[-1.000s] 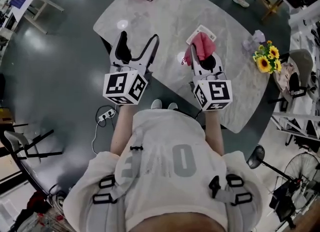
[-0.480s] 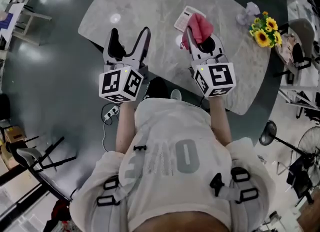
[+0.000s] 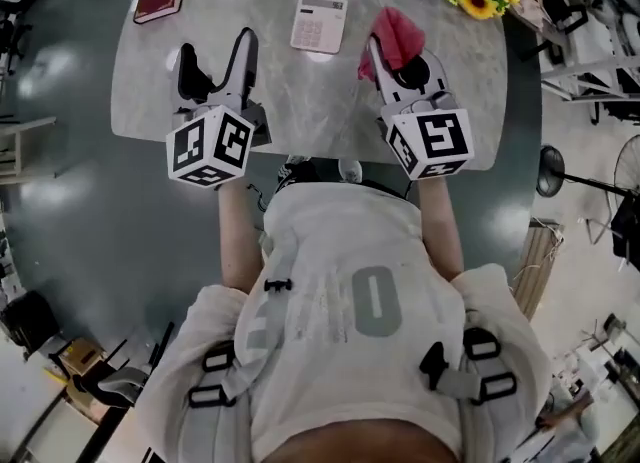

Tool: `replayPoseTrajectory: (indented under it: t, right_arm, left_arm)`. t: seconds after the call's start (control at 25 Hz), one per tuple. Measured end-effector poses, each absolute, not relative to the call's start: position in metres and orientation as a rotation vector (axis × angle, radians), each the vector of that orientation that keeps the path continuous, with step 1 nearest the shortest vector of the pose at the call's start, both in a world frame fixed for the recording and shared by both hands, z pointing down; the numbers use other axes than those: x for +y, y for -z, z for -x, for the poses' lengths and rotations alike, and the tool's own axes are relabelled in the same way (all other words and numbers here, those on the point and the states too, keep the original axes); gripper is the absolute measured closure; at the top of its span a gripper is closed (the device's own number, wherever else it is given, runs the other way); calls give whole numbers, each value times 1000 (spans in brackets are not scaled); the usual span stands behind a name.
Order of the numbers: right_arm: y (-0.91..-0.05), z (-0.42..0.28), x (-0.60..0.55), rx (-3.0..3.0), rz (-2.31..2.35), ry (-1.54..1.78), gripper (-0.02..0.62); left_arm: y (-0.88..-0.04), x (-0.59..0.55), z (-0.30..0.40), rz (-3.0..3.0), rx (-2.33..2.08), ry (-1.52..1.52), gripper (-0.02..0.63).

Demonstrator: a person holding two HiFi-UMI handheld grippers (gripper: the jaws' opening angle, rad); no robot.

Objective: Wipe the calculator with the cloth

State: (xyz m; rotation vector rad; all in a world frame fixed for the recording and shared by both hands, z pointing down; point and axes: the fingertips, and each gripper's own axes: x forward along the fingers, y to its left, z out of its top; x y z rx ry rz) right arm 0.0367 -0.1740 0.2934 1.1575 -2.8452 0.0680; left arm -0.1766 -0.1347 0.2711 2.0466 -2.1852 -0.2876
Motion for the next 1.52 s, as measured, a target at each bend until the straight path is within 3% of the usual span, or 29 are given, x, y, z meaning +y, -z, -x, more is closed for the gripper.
replayPoseTrajectory:
  t: [0.32, 1.0, 1.24, 1.52]
  right_arm:
    - [-298, -50, -188, -2730, -1372, -104, 540]
    - [-305, -4, -213, -2657, -1414, -112, 540]
    - [-315, 8, -216, -2628, -1398, -114, 540]
    - [-331, 10, -217, -2594, -1392, -143, 540]
  left_arm:
    - [-285, -183, 188, -2125, -2056, 150, 187]
    - [-325, -228, 192, -2225, -1806, 2, 187]
    - [-352, -250, 195, -2191, -1746, -30, 187]
    - [-425, -292, 194, -2141, -1676, -269, 187]
